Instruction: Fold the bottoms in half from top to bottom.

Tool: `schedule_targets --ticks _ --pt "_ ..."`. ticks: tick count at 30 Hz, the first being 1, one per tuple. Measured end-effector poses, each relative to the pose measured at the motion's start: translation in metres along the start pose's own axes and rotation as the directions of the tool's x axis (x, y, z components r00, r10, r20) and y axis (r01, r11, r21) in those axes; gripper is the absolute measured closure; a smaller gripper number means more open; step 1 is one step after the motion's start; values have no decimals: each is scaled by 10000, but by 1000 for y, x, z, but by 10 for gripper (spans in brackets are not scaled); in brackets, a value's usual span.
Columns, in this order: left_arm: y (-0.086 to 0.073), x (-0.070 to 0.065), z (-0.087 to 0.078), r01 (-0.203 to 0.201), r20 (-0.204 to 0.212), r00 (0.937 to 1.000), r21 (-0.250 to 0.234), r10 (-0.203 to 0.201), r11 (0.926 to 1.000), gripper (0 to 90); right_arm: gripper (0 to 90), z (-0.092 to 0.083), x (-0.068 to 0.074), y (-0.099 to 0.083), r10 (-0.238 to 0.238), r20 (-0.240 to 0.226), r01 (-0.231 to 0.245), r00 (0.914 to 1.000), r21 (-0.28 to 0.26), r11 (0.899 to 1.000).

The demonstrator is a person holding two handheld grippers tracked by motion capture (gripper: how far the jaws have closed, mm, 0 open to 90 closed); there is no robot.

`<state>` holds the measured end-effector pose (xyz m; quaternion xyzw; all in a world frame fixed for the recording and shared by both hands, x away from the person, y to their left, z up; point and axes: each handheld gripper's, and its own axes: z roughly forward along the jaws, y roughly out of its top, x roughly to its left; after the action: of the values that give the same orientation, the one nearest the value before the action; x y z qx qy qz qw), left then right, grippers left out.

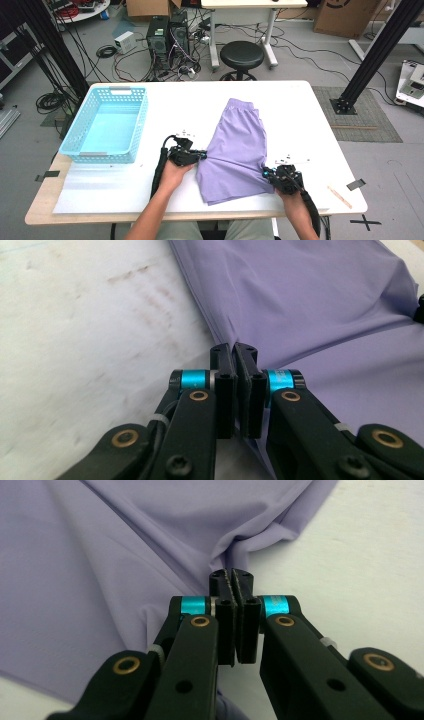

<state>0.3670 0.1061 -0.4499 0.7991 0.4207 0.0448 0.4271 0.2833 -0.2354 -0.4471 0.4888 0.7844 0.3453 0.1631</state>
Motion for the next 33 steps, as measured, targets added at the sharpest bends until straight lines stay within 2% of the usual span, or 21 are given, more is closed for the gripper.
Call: schedule_targets --ticks 6,8,14,17,19,21,23,25,27,31,33 --pt "-14 4 -17 -63 -67 10000 -51 63 10000 869 897 5 11 3 -260 -293 260 9992 10 9997" --pt "-17 4 -22 -165 -42 9999 64 165 9998 869 897 5 15 4 -377 -375 378 9986 33 9993" --pt "-23 0 -28 -284 183 9994 143 281 9995 868 897 -2 21 -2 -551 -716 565 9959 176 9982" --pt "-25 -1 -30 -332 255 9991 -58 333 9994 863 897 -3 20 -2 -576 -666 587 9961 139 9982" --pt "-26 -2 -30 -308 104 9995 -262 311 9992 818 890 -2 18 -1 -521 -585 527 9969 89 9986" --pt "-25 0 -32 -168 124 9998 -439 174 9989 719 865 -1 14 1 -455 -634 455 9970 -9 9990" --pt "-24 3 -33 -21 90 10000 -692 27 9976 627 756 -3 9 3 -280 -680 272 9973 -120 9996" --pt "-21 5 -33 96 89 9999 -936 -88 9956 572 688 -7 2 6 -7 -858 -34 9963 -472 9989" --pt "-18 8 -31 113 95 9999 -1065 -103 9942 538 648 -11 -4 9 96 -889 -167 9960 -797 9967" --pt "-11 8 -24 77 148 9999 -1213 -60 9926 482 605 -11 -13 17 139 -774 -215 9969 -981 9949" --pt "-9 8 -20 60 70 10000 -1406 -51 9900 482 567 -8 -17 20 184 -765 -265 9969 -1064 9940"
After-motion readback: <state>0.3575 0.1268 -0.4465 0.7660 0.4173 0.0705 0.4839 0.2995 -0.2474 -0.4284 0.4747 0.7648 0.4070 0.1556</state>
